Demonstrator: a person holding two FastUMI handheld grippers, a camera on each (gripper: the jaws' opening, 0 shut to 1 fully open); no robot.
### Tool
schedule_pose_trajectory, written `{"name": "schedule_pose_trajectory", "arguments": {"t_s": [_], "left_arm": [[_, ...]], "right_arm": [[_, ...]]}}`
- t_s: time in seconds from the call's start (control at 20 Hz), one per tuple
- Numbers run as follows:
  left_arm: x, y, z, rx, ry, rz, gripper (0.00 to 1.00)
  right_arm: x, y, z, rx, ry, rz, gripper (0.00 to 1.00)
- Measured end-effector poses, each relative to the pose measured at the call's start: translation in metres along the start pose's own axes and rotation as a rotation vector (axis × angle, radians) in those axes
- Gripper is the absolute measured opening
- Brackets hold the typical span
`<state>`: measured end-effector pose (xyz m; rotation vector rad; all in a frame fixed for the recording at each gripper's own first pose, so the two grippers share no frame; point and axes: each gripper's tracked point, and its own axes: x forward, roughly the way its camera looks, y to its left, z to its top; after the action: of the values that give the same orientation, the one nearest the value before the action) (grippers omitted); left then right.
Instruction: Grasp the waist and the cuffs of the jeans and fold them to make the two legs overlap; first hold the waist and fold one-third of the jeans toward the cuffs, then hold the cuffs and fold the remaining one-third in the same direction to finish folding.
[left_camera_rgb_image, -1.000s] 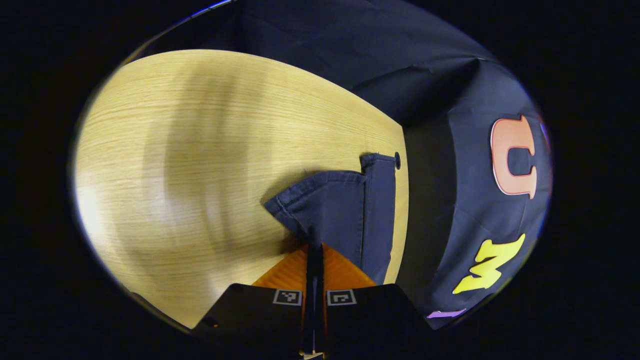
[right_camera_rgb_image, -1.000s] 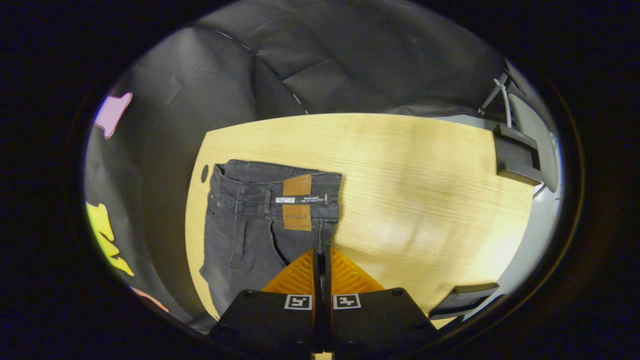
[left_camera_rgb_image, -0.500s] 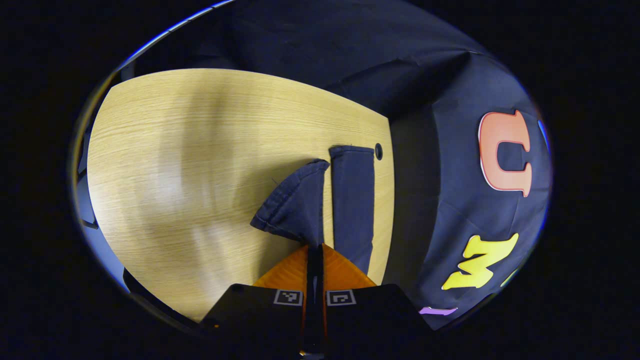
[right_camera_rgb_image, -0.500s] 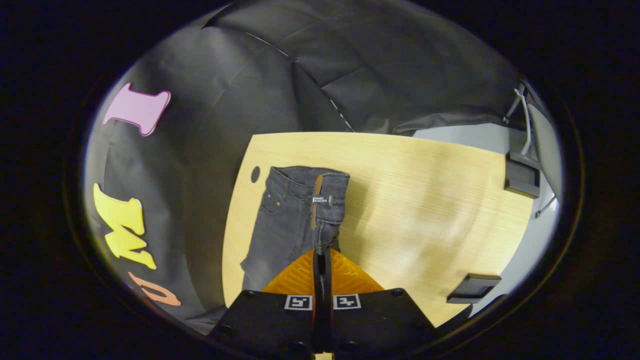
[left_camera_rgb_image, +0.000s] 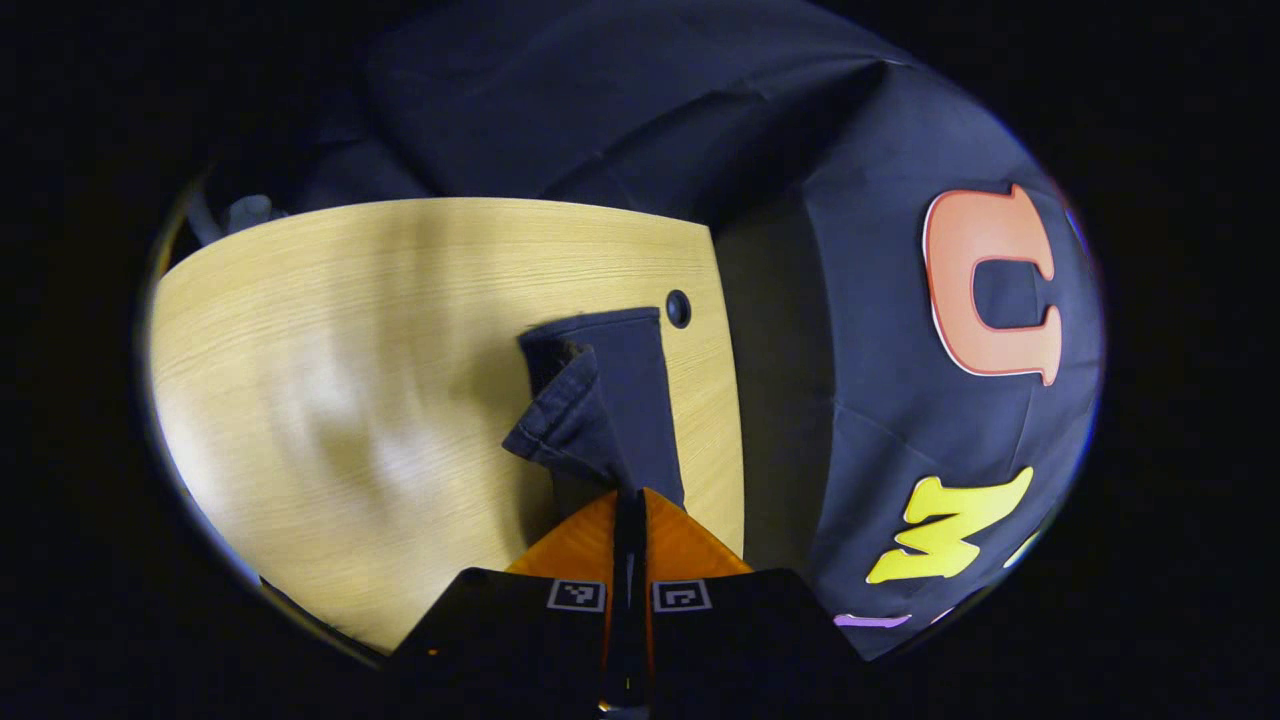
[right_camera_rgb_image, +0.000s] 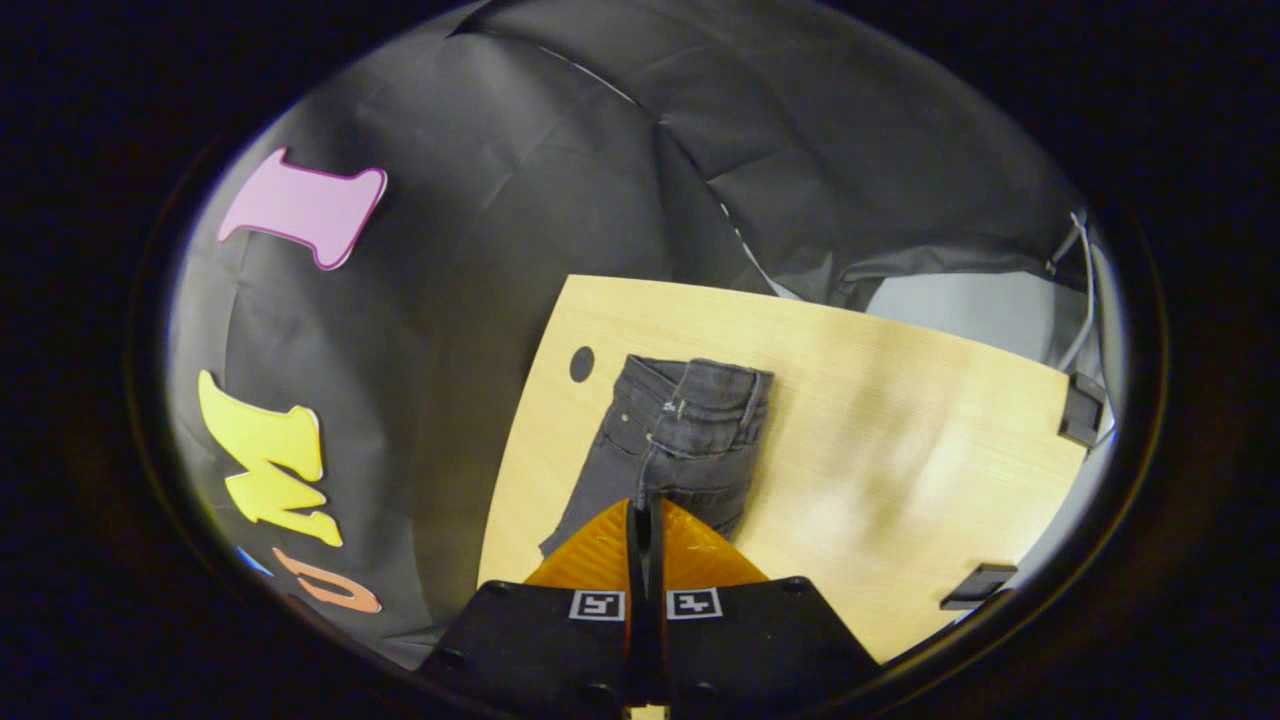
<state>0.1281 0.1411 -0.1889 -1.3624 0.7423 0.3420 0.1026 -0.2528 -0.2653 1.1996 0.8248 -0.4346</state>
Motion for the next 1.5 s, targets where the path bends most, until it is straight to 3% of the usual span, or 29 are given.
{"name": "schedule_pose_trajectory", "arguments": {"t_s": [0.25, 0.6, 0.8, 0.9, 1.1, 1.15, 1.25, 1.3, 1.35, 1.4, 1.5], "left_arm": [[0.05, -0.036, 0.015, 0.063, 0.023, -0.017, 0.04], [0.123, -0.041, 0.034, 0.055, 0.043, 0.003, 0.03], [0.162, -0.032, 0.034, 0.116, 0.056, 0.041, 0.03], [0.182, -0.012, 0.035, 0.146, 0.071, 0.121, 0.04], [0.187, 0.002, 0.037, 0.114, 0.061, 0.174, 0.09], [0.186, -0.005, 0.037, 0.11, 0.061, 0.154, 0.18], [0.182, -0.018, 0.036, 0.138, 0.069, 0.143, 0.24], [0.18, -0.028, 0.035, 0.15, 0.071, 0.13, 0.38], [0.176, -0.038, 0.033, 0.169, 0.07, 0.125, 0.52], [0.171, -0.046, 0.033, 0.195, 0.068, 0.138, 0.66], [0.158, -0.064, 0.03, 0.244, 0.067, 0.156, 0.94]], "right_arm": [[0.042, 0.035, 0.015, -0.036, 0.001, -0.004, 0.01], [0.136, 0.067, 0.028, -0.134, 0.035, -0.014, 0.01], [0.166, 0.059, 0.023, -0.119, 0.053, -0.027, 0.01], [0.181, 0.051, 0.023, -0.103, 0.07, -0.036, 0.0], [0.193, 0.045, 0.024, -0.097, 0.079, -0.054, 0.01], [0.194, 0.043, 0.023, -0.09, 0.08, -0.057, 0.01], [0.196, 0.043, 0.024, -0.048, 0.073, -0.056, 0.06], [0.198, 0.043, 0.023, -0.021, 0.07, -0.052, 0.09], [0.197, 0.048, 0.023, 0.0, 0.07, -0.031, 0.24], [0.197, 0.052, 0.021, 0.004, 0.076, -0.013, 0.3], [0.189, 0.062, 0.018, -0.035, 0.063, 0.005, 0.75]]}}
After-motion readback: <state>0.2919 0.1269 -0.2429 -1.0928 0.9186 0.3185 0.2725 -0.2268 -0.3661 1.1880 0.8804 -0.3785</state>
